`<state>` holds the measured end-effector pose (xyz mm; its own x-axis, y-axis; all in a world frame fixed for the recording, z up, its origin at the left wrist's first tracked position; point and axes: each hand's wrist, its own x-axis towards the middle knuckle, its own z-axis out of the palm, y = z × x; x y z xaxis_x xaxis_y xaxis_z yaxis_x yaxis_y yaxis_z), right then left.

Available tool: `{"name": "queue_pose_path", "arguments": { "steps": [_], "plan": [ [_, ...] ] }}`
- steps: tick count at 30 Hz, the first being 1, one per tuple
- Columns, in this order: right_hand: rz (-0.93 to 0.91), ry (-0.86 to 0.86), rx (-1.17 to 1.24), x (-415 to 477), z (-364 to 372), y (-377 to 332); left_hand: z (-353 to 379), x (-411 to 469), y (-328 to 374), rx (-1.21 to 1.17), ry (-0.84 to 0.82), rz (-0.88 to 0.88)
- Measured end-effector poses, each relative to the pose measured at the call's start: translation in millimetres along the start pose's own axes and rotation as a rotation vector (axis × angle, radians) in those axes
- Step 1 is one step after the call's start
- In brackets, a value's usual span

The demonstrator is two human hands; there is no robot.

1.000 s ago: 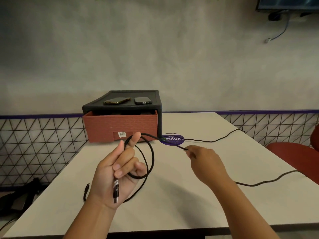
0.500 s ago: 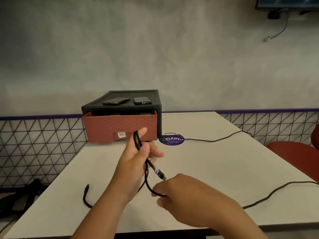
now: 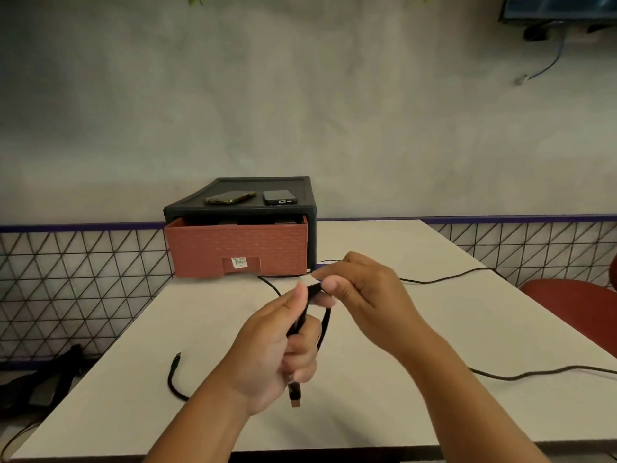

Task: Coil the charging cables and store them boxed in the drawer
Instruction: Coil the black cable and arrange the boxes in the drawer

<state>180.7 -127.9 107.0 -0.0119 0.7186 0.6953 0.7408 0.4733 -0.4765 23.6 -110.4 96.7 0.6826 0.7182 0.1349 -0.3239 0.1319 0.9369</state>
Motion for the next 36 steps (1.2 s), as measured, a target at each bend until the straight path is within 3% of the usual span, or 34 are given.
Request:
{"name": "queue_pose_path", "arguments": {
  "steps": [6,11,18,21,22,26,29,33,36],
  "plan": [
    [0.217,-0.073,0.386,-3,28,-3,-6,4,2,-0.207,0.063,-0.047],
    [0.170,0.012,0.142,-3,32,-11,-15,10,-6,-0.398,0.021,-0.101],
    [0.247,-0.121,0.405,0,23,-5,-33,12,-1,-0.544,-0.176,-0.123],
    [0.261,-0.054,0.298,-2,21,10,-45,19,-1,-0.700,-0.381,-0.042],
    [0.264,-0.029,0.222,-4,21,15,-49,19,2,-0.711,-0.376,-0.017],
    [0.256,-0.083,-0.164,-12,25,27,-58,19,11,-0.594,-0.336,0.142],
    [0.183,-0.249,-0.279,-25,35,21,-49,24,17,-0.526,-0.234,0.264],
    [0.176,-0.514,-0.293,-36,37,-8,-31,29,11,-0.309,0.135,0.313],
    [0.155,-0.551,-0.319,-34,23,-20,-28,35,4,-0.015,0.260,0.288]
  ]
}}
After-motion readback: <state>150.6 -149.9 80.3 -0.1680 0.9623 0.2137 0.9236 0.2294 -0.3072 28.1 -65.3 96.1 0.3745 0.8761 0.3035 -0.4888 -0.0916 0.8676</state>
